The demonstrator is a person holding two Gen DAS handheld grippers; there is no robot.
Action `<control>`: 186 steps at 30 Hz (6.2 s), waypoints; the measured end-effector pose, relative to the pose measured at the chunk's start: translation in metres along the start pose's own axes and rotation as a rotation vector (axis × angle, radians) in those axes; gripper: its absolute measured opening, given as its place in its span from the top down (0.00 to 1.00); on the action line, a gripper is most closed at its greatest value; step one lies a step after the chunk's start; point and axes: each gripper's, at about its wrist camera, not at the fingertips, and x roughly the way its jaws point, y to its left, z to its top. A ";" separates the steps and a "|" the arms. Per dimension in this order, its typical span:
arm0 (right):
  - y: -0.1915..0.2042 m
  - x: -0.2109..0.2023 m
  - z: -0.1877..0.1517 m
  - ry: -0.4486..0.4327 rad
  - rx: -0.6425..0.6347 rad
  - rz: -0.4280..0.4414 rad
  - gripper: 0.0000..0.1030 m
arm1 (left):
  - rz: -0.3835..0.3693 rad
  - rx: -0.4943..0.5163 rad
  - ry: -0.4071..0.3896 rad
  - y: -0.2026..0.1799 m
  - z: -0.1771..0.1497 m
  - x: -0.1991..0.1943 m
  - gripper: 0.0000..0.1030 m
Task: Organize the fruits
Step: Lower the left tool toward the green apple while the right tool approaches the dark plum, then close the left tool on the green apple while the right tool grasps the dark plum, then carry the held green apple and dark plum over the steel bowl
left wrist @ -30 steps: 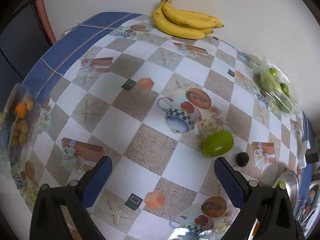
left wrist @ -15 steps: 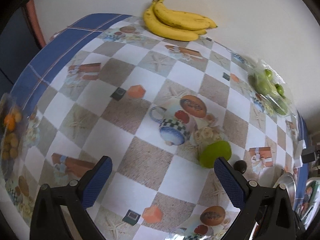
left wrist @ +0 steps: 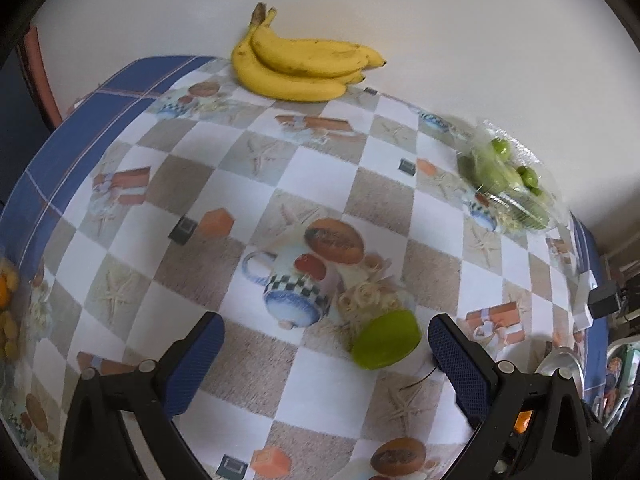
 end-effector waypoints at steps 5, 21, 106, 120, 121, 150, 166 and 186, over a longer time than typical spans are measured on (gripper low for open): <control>-0.003 0.008 0.003 0.009 0.002 0.002 0.03 | -0.019 0.028 0.006 -0.009 0.004 0.010 0.00; 0.002 0.039 0.006 0.022 -0.020 0.040 0.28 | -0.069 0.085 0.098 -0.031 -0.002 0.045 0.16; -0.017 -0.080 -0.054 -0.098 0.034 0.128 0.73 | -0.112 0.088 0.040 -0.041 -0.050 -0.054 0.50; -0.078 -0.077 -0.065 -0.065 0.142 0.023 0.73 | -0.088 0.199 0.047 -0.081 -0.069 -0.055 0.50; -0.082 -0.077 -0.065 -0.063 0.156 0.020 0.73 | -0.091 0.211 0.048 -0.086 -0.070 -0.055 0.51; -0.137 -0.075 -0.068 -0.010 0.284 -0.058 0.73 | -0.119 0.171 0.147 -0.086 -0.066 0.006 0.48; -0.137 -0.070 -0.067 0.007 0.281 -0.051 0.73 | -0.113 0.288 0.168 -0.113 -0.071 0.028 0.48; -0.136 -0.074 -0.066 -0.001 0.284 -0.037 0.73 | -0.144 0.256 0.176 -0.110 -0.072 0.022 0.60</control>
